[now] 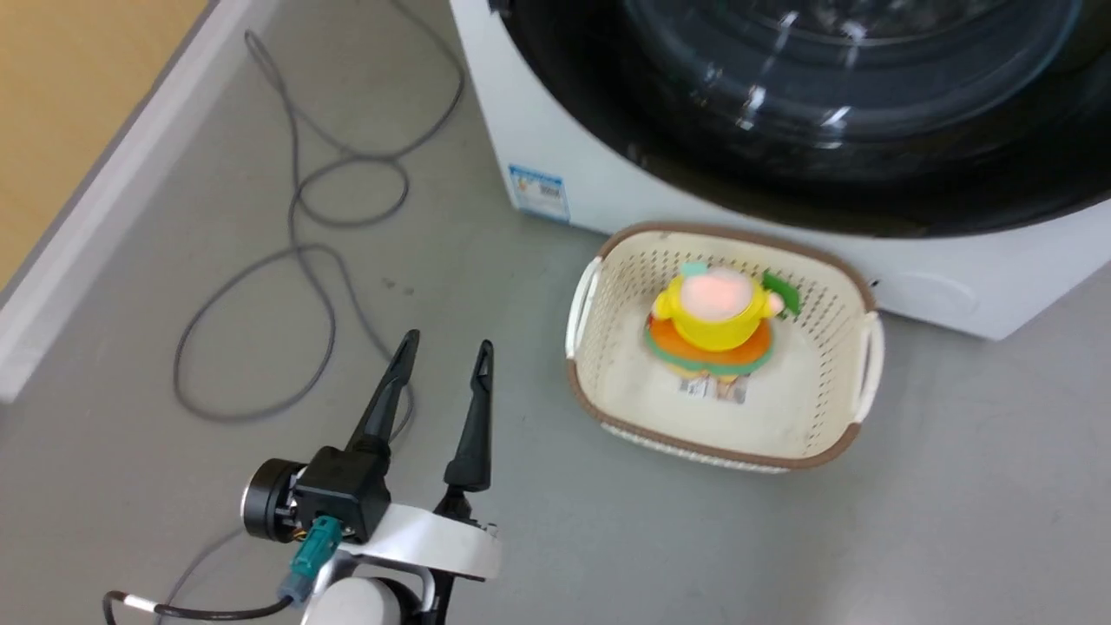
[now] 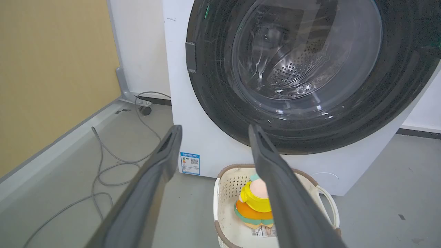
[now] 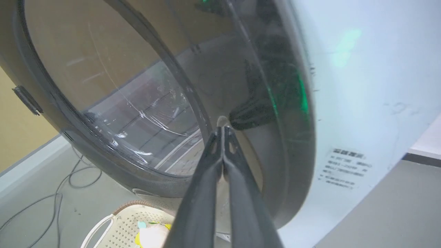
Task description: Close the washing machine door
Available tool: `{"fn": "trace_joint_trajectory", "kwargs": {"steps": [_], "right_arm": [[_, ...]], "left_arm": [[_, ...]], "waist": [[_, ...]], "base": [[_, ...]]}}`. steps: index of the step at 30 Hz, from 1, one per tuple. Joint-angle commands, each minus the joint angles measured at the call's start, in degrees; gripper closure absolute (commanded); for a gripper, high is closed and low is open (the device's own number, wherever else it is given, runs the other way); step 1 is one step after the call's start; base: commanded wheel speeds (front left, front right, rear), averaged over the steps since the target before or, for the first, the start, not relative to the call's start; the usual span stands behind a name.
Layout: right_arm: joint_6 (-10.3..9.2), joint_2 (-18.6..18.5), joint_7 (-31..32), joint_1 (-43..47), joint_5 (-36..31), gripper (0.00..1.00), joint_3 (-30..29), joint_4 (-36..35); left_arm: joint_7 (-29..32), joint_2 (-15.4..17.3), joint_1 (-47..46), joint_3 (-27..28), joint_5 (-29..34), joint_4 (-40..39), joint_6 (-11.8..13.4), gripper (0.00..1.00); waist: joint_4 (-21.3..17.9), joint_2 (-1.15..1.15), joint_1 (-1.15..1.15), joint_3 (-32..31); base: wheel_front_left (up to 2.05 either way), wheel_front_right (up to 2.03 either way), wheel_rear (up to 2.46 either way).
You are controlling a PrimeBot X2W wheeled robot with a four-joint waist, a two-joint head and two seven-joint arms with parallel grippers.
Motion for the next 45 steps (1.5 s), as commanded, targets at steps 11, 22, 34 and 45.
{"fn": "trace_joint_trajectory", "kwargs": {"steps": [11, 22, 34, 45], "right_arm": [[-0.08, 2.27, -9.09, 17.48, 0.54, 1.00, 6.57, -11.81], [-0.08, 11.52, -10.98, 37.23, -9.77, 1.00, -6.50, -26.10], [-0.08, 25.95, -7.24, 53.79, -21.81, 0.00, -19.21, -39.97], [-0.08, 28.56, -6.48, 57.12, -23.88, 0.00, -19.55, -41.85]], "left_arm": [[-0.25, 0.64, 4.04, 4.71, 0.86, 2.55, -1.35, 0.00], [-0.25, 1.24, 7.81, 7.96, 0.90, 3.88, -2.03, 0.00], [-0.25, 0.90, 11.45, 6.95, 1.64, 3.78, -2.62, 0.00], [-0.25, 0.77, 12.08, 6.24, 3.19, 3.90, -2.71, 0.00]], "waist": [[-7.54, 0.00, 0.00, -10.74], [-11.29, 0.00, 0.00, -16.60], [-11.66, 0.00, 0.00, -18.92], [-11.54, 0.00, 0.00, -19.46]], "base": [[0.00, 0.00, 0.00], [0.00, 0.00, 0.00], [0.00, 0.00, 0.00], [0.00, 0.00, 0.00]]}}
